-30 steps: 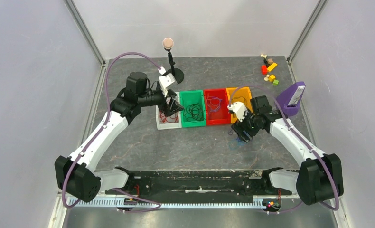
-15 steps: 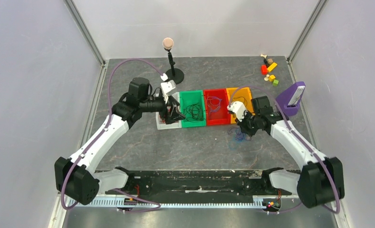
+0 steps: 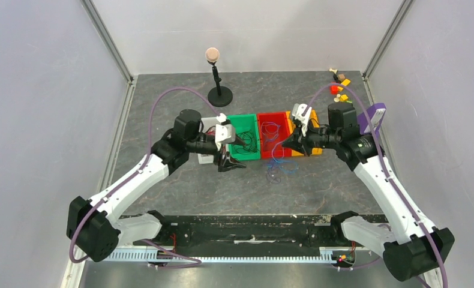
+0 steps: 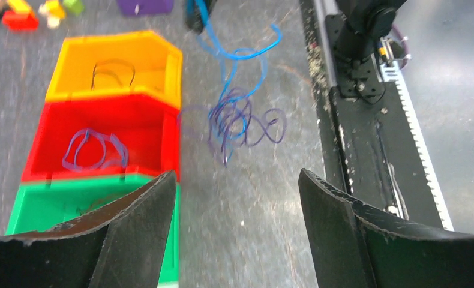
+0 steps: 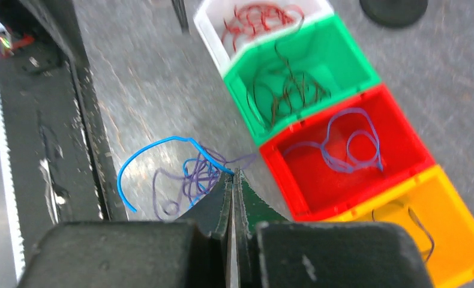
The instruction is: Untangle the cables
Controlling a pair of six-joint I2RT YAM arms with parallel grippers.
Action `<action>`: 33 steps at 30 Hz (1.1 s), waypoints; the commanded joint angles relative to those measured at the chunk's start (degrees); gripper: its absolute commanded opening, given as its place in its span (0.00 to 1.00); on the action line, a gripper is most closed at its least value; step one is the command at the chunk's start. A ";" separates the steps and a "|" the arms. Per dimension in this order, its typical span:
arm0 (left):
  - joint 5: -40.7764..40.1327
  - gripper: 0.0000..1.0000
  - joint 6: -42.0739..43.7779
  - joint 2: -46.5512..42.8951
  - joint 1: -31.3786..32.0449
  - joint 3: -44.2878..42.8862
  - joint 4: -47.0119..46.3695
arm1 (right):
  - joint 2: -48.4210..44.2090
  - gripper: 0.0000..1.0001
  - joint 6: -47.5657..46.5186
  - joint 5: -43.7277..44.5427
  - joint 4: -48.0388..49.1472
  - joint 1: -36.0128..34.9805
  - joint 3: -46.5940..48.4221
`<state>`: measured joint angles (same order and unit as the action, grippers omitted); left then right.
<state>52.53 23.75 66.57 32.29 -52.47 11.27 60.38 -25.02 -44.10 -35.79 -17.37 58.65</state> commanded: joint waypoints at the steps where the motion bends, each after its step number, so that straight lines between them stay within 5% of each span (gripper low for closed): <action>1: -0.23 0.82 -4.19 0.73 5.20 -0.11 -12.89 | -2.37 0.00 12.12 -6.40 9.94 -2.04 4.18; 9: -5.50 0.82 -11.77 7.96 11.54 1.76 -27.69 | -2.63 0.00 21.62 -6.90 18.72 -8.06 7.19; 15: -5.34 0.57 -6.14 8.50 10.77 9.09 -23.06 | -2.88 0.00 29.05 -2.21 25.28 -7.96 13.82; 24: -7.44 0.12 3.00 -2.66 7.95 20.52 -12.11 | -2.10 0.00 34.80 2.27 30.60 -5.31 20.88; 33: -6.91 0.12 8.08 -9.76 6.38 20.95 -4.18 | -2.05 0.00 31.67 2.43 28.02 -1.35 17.52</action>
<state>45.25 28.25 58.89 38.96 -30.59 4.93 58.24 7.46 -42.52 -7.57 -19.51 77.03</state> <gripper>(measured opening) 0.157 0.006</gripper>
